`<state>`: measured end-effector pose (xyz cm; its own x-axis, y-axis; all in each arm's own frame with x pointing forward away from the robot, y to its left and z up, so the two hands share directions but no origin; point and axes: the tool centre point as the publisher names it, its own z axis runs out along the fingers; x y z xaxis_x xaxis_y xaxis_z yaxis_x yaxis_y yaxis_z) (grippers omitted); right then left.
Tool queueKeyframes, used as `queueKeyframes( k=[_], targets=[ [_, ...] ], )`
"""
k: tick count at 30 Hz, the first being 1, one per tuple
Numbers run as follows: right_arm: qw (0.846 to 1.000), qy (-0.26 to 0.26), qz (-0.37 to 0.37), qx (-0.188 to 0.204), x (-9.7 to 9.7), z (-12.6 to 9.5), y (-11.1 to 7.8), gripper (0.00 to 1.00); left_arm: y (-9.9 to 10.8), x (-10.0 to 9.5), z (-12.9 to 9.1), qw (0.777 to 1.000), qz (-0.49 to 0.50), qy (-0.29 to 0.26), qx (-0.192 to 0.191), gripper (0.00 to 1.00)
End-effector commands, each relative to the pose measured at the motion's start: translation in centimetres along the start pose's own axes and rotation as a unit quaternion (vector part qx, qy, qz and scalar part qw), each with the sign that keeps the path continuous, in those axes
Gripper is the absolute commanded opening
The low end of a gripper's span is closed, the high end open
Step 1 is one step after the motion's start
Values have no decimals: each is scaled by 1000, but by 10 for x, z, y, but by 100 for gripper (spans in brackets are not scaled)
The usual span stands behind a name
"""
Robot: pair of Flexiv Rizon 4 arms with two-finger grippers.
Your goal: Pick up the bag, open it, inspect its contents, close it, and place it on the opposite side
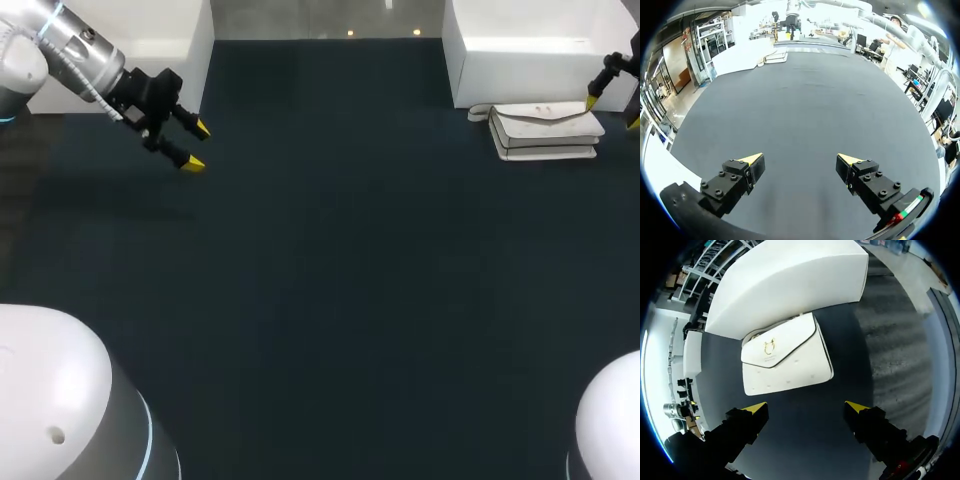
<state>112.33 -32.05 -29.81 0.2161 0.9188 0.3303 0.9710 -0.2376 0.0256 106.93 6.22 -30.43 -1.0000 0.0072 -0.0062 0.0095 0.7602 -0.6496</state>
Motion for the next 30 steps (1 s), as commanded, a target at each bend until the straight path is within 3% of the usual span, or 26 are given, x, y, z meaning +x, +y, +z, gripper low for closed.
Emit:
queueKeyframes(
  k=[1,11,30],
  targets=[
    [1000,21,4,18,-14,14,19,100,1,-4,0,1000,0,6,2,100],
    [999,53,-2,5,-21,31,40,100,1,-4,0,1000,0,6,2,100],
    [996,93,0,14,-20,53,61,99,1,-4,0,1000,0,6,2,100]
  ],
)
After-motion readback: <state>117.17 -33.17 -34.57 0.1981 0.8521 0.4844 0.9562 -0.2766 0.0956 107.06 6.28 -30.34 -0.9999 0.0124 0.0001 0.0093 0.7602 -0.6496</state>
